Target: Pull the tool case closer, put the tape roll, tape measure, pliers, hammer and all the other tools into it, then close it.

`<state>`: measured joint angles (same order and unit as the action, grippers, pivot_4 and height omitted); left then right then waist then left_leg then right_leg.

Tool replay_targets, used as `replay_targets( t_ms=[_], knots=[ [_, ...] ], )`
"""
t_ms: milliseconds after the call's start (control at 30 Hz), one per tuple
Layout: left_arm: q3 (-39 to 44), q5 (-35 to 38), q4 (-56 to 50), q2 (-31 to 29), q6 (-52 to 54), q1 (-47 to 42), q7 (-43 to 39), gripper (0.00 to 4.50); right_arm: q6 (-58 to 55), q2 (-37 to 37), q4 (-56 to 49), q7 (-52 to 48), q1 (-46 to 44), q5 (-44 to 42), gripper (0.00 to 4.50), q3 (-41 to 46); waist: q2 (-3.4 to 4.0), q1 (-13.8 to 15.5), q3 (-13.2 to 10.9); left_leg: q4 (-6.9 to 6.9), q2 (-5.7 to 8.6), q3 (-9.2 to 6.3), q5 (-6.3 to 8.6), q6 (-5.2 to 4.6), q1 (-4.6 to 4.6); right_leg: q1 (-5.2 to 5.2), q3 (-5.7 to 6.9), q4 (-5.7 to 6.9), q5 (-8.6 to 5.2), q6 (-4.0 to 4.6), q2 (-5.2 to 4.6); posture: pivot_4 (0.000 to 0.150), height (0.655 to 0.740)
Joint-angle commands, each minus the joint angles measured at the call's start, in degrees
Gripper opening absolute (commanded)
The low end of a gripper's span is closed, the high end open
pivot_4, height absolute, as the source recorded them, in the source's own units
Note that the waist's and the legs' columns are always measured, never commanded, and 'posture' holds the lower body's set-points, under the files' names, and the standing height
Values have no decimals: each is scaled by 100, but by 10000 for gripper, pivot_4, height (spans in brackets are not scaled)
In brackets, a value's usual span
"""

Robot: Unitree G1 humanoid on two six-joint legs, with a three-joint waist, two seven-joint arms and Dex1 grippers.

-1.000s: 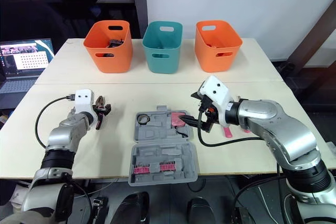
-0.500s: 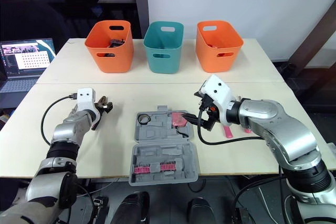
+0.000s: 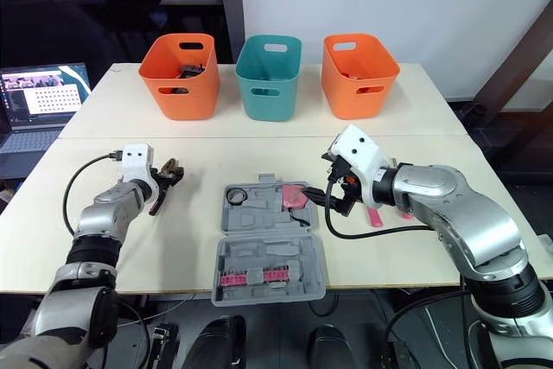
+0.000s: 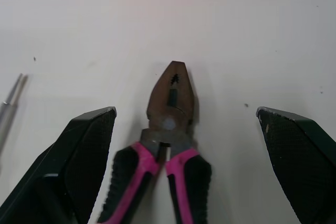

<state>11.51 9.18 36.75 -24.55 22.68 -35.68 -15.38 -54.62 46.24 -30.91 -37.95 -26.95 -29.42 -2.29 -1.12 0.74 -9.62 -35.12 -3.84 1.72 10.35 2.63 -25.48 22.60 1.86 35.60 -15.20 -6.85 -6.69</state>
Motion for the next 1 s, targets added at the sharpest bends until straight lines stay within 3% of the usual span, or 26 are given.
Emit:
replay_targets(
  t_ms=[33,467,567,633,667,900,1000],
  knots=[
    [-150,-135,113,-115,-100,-88,-208,45000,6,29,-204,46,65,46,44771,30,0,5,0,0,0,0,0,0,0,0,0,0,0,0,0,1500,7400],
    [-361,-489,1553,-222,-714,-480,-538,45000,-40,266,-231,23,155,76,44771,103,1,8,1,-2,0,0,0,0,1,-3,1,0,0,1,-1,1500,7400],
    [-271,-391,1432,-279,-686,-334,-605,36370,-54,294,-254,57,198,66,45000,120,1,0,1,-1,0,0,0,0,3,-1,1,5,-1,1,-1,1500,7400],
    [-231,-350,1287,-318,-641,-222,-616,26305,-64,300,-269,65,217,57,45000,126,1,-16,1,-1,0,0,0,0,3,0,0,7,0,0,-1,1500,7400],
    [-201,-321,1214,-327,-607,-180,-606,23977,-58,305,-258,60,217,62,45000,124,1,-27,1,-1,-1,0,0,0,3,1,0,8,0,0,-1,1500,7400],
    [-113,-135,484,-429,-457,39,-898,24021,10,278,-145,31,155,119,45000,48,1,-38,0,0,-2,0,0,0,3,21,-2,48,-4,-10,0,1500,7400],
    [-318,281,-347,-444,95,9,-1942,24021,11,157,-94,-134,101,-75,45000,84,-6,-16,-3,-1,-2,0,0,0,1,23,-2,50,-5,-10,-1,1500,7400]
  ],
)
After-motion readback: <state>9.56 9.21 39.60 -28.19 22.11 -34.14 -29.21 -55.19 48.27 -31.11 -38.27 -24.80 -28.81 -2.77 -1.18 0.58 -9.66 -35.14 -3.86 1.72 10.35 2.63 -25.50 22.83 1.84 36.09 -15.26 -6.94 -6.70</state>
